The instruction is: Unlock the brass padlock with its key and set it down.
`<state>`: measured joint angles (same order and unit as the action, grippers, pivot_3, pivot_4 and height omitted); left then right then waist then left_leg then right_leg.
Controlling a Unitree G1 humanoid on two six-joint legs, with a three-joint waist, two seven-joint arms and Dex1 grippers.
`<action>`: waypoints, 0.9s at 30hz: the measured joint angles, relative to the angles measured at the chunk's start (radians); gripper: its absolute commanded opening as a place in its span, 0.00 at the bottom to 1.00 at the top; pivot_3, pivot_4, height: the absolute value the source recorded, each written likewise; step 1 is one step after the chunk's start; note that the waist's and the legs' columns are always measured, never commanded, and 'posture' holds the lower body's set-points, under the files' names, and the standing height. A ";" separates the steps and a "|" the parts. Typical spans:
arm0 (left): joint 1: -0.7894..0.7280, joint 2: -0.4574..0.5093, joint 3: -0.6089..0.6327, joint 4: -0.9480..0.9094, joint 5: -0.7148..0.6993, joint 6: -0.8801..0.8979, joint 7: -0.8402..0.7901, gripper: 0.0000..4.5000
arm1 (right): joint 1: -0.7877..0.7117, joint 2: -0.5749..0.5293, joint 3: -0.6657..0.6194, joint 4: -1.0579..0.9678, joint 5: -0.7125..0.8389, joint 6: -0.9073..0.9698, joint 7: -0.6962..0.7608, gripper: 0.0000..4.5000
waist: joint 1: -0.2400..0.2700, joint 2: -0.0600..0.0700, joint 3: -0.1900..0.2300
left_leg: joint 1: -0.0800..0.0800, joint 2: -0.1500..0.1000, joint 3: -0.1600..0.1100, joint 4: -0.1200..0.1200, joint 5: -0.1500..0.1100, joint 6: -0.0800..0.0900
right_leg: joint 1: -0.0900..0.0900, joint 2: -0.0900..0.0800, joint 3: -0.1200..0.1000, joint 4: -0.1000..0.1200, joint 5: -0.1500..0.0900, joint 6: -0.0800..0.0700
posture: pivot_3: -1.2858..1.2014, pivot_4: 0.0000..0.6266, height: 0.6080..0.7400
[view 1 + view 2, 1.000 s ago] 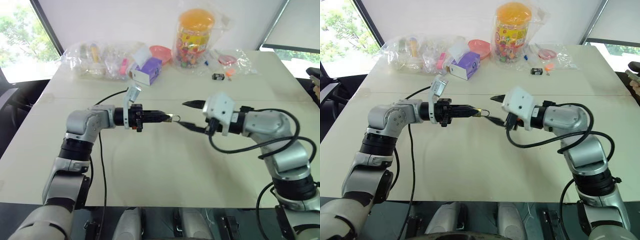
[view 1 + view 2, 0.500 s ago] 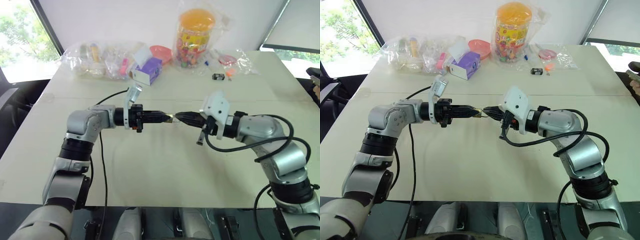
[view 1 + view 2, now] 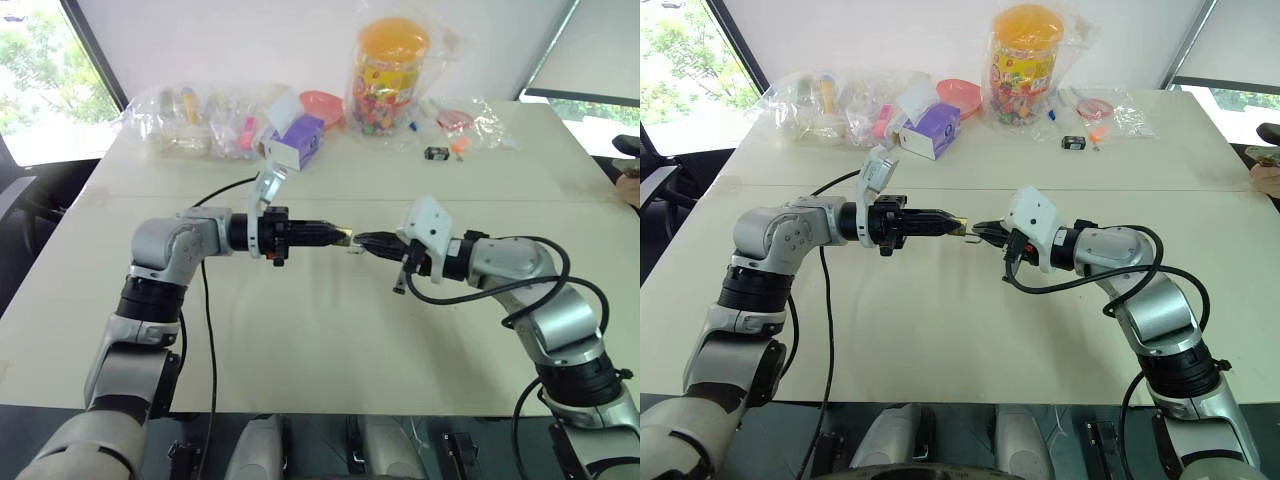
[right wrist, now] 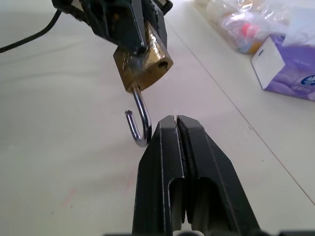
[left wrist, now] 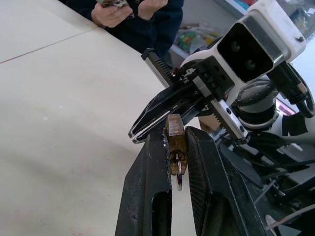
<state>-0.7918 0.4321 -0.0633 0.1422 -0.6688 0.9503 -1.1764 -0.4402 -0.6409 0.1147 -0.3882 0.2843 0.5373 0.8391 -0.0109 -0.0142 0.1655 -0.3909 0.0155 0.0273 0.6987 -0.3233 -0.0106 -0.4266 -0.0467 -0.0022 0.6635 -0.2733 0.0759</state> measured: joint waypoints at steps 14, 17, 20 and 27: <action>0.094 -0.092 -0.008 0.091 0.088 -0.096 0.128 0.00 | 0.287 -0.139 -0.109 -0.136 -0.023 0.046 -0.033 0.01 | 0.006 0.000 0.000 | 0.000 0.000 0.000 0.000 0.000 0.001 | 0.001 0.000 0.000 -0.001 0.000 0.000 | 0.52 0.24 1.00; 0.101 -0.169 -0.009 0.166 0.108 -0.114 0.190 0.00 | 0.316 -0.125 -0.158 -0.232 0.008 0.110 -0.079 0.01 | 0.004 0.000 0.000 | 0.000 0.000 0.000 0.000 0.000 0.001 | 0.001 0.000 0.000 -0.001 0.000 0.000 | 0.52 0.24 1.00; 0.093 -0.256 0.002 0.240 0.114 -0.111 0.260 0.00 | 0.318 -0.118 -0.187 -0.322 0.032 0.170 -0.127 0.01 | 0.005 0.000 0.000 | 0.000 0.000 0.000 0.000 0.000 0.001 | 0.001 0.000 0.000 -0.001 0.000 0.000 | 0.52 0.24 1.00; 0.070 -0.332 0.040 0.397 0.137 -0.135 0.353 0.29 | 0.338 -0.105 -0.191 -0.404 0.056 0.252 -0.200 0.00 | 0.002 0.000 0.000 | 0.000 0.000 0.000 0.000 0.000 0.001 | 0.001 0.000 0.000 -0.001 0.000 0.000 | 0.52 0.24 1.00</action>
<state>-0.7219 0.1000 -0.0230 0.5394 -0.5320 0.8153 -0.8239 -0.1019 -0.7456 -0.0767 -0.7923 0.3400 0.7895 0.6393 -0.0084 -0.0145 0.1654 -0.3908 0.0152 0.0269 0.6988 -0.3237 -0.0099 -0.4260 -0.0464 -0.0022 0.6628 -0.2733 0.0759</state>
